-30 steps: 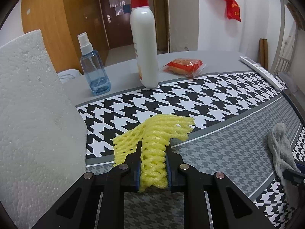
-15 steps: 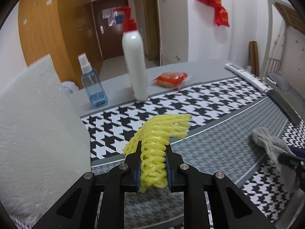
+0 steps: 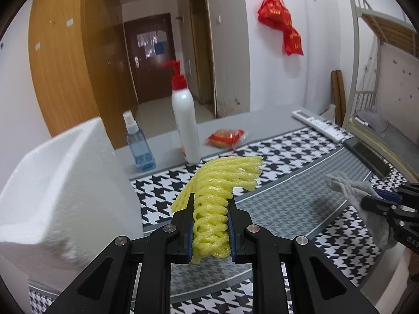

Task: Organize soft objects
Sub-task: 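Lift the yellow mesh sleeve with the left tool while the right tool raises the sock, then drop the sock into the box with the right tool while the left holds the mesh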

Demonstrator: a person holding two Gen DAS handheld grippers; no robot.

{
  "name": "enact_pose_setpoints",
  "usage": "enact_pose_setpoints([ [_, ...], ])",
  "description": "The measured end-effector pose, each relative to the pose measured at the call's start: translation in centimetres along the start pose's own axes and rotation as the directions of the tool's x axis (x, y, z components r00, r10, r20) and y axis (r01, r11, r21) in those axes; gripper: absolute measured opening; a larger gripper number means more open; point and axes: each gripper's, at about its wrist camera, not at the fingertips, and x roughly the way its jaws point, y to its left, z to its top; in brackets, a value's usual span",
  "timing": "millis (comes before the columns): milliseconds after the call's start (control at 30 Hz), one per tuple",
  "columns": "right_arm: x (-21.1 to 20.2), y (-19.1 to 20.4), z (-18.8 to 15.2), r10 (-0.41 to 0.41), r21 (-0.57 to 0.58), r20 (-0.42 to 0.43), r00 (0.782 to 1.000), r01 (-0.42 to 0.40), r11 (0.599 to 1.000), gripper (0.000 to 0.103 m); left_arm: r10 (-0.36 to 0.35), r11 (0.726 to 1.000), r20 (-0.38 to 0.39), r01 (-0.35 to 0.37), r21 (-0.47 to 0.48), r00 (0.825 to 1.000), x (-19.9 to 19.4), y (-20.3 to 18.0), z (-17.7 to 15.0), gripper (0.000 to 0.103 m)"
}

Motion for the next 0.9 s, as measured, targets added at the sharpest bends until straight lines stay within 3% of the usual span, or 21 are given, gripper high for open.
enact_pose_setpoints([
  [500, -4.4, 2.4, 3.0, 0.02, -0.015, 0.155, 0.988, -0.018, 1.0, 0.017, 0.019, 1.0, 0.153, -0.021, 0.012, 0.988, -6.9, 1.3, 1.3, 0.021],
  [900, -6.0, 4.6, 6.0, 0.076, -0.071, 0.251, 0.965, -0.06, 0.996, 0.017, 0.073, 0.997, 0.249, -0.07, -0.023, 0.966, -10.7, 2.8, 2.5, 0.021],
])
